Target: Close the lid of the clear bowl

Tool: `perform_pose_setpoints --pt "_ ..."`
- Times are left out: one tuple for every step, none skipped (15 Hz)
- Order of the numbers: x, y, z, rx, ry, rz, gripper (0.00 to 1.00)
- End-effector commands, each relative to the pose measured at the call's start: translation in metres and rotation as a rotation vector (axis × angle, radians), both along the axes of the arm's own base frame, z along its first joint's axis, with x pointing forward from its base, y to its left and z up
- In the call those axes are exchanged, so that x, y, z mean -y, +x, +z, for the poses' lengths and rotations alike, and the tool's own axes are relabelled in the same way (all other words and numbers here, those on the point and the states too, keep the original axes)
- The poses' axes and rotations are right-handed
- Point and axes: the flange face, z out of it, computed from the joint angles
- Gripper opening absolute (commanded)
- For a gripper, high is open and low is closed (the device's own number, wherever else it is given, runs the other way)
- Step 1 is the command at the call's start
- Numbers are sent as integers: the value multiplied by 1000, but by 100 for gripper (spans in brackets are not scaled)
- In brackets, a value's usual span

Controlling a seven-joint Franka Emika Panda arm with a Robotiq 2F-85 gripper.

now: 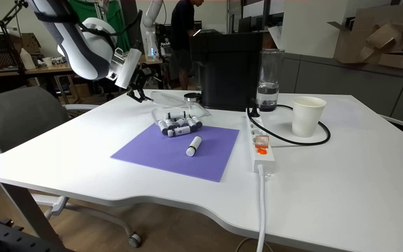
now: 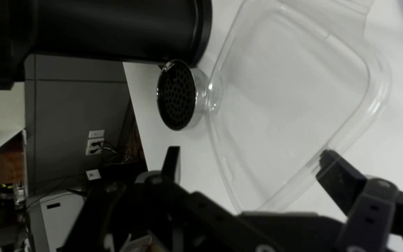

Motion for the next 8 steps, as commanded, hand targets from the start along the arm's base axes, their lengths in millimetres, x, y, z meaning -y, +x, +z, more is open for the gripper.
perform_pose_setpoints --pt "14 3 14 87 -3 -99 100" --pt "17 4 15 96 -4 -132 100" --pt "21 4 17 111 -7 -162 100" --pt "22 4 19 125 -8 -187 100" --pt "23 3 22 143 -5 -212 100" --pt "23 2 25 163 0 -240 100" --pt "24 2 28 185 2 -265 100" --pt "23 0 31 208 11 -306 100"
